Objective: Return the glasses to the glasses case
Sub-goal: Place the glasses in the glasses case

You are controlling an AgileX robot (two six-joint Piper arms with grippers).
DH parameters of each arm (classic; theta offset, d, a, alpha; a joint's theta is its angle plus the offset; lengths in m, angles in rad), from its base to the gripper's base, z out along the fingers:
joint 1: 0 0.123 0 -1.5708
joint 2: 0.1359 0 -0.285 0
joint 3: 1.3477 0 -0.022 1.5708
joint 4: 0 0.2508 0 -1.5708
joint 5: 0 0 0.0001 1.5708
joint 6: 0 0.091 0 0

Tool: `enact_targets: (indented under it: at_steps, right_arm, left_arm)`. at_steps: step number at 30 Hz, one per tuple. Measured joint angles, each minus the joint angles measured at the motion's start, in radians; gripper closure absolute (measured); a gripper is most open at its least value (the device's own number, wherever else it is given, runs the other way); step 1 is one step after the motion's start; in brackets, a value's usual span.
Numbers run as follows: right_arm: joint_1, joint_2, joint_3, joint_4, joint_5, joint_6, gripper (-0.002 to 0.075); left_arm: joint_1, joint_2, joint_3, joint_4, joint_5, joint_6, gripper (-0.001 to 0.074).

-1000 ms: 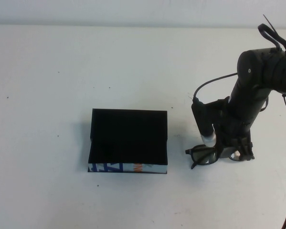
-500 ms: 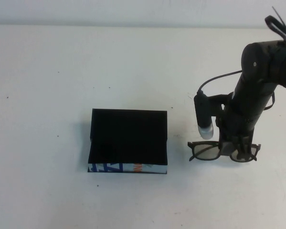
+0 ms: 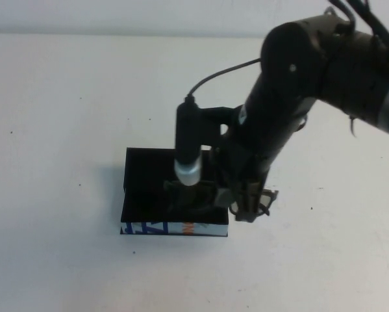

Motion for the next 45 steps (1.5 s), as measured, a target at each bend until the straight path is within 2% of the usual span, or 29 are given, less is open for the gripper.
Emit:
enact_targets:
  at_steps: [8, 17, 45]
  right_arm:
    - [0.096, 0.204, -0.199, -0.063, 0.0, 0.094, 0.0693]
    - [0.107, 0.366, -0.347, -0.12, 0.001, 0.147, 0.0693]
    - [0.118, 0.413, -0.355, -0.119, 0.001, 0.169, 0.0693]
  left_arm:
    - [0.0, 0.0, 0.0, 0.0, 0.0, 0.0, 0.0738]
    - [0.0, 0.0, 0.0, 0.0, 0.0, 0.0, 0.0738]
    - [0.0, 0.0, 0.0, 0.0, 0.0, 0.0, 0.0738]
